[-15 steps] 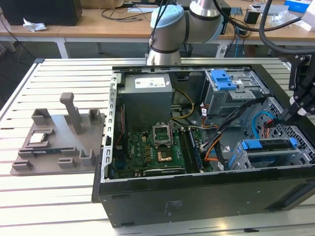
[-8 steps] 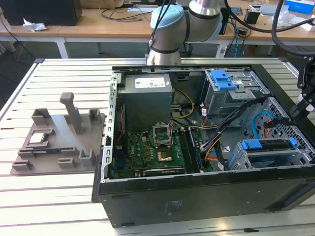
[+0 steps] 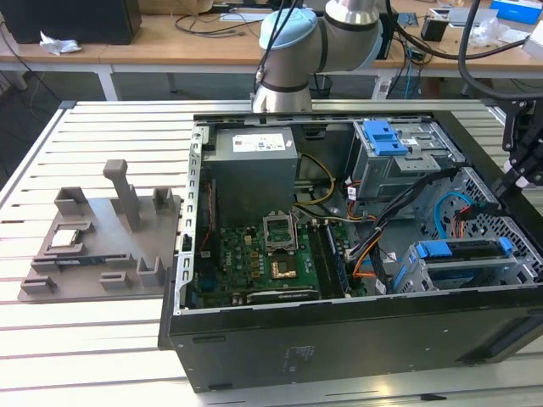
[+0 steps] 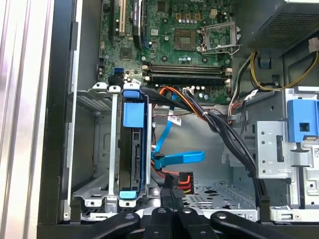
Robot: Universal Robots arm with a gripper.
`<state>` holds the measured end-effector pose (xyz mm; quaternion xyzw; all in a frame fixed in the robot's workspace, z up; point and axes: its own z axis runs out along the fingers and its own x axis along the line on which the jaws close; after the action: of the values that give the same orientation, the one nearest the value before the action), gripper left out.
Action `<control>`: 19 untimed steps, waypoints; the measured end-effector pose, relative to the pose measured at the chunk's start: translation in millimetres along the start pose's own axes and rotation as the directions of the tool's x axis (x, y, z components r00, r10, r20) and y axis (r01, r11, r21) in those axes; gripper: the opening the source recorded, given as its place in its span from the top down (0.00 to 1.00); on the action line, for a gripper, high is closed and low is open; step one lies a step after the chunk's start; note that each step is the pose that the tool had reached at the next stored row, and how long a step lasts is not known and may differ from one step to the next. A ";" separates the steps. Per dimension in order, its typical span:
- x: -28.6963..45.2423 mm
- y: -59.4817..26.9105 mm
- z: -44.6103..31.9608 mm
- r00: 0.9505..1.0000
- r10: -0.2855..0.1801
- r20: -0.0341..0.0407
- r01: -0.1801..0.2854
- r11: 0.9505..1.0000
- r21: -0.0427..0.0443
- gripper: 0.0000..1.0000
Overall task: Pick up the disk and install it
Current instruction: 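Insert the first disk wire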
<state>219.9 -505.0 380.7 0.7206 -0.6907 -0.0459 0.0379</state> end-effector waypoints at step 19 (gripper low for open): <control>-0.1 4.5 17.6 1.000 0.001 -0.010 -0.001 1.000 0.000 0.63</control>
<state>213.3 -504.9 363.8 0.7205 -0.6910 -0.0425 0.0415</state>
